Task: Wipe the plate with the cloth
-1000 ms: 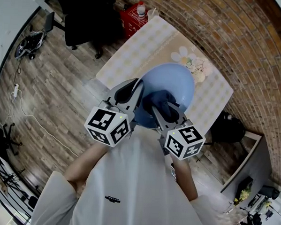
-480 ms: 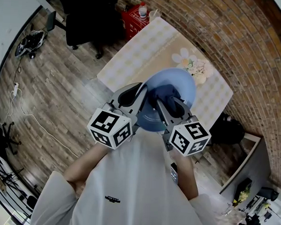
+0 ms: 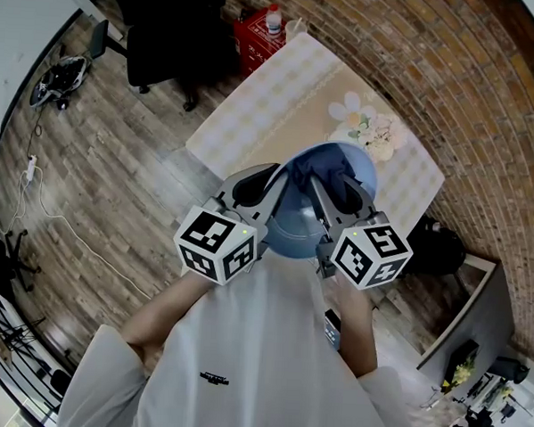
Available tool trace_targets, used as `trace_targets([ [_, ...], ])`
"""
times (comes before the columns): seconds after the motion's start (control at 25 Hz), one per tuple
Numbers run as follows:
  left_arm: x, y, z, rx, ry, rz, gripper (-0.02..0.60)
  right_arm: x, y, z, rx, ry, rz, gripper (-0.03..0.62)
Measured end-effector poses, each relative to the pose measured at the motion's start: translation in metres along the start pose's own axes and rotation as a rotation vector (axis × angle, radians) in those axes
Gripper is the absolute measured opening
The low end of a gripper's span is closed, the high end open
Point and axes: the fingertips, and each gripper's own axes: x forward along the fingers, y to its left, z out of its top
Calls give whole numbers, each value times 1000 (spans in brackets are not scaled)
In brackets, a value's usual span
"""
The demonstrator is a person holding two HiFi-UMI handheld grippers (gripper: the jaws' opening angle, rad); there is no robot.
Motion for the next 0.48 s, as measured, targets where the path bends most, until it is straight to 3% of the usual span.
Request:
trace_targets([
  [0.28, 2, 0, -3, -3, 15, 4, 42, -10, -10, 20, 17, -81, -24, 120],
  [0.48, 6, 14, -6, -27, 35, 56, 43, -17, 10, 37, 1, -138, 59, 120],
])
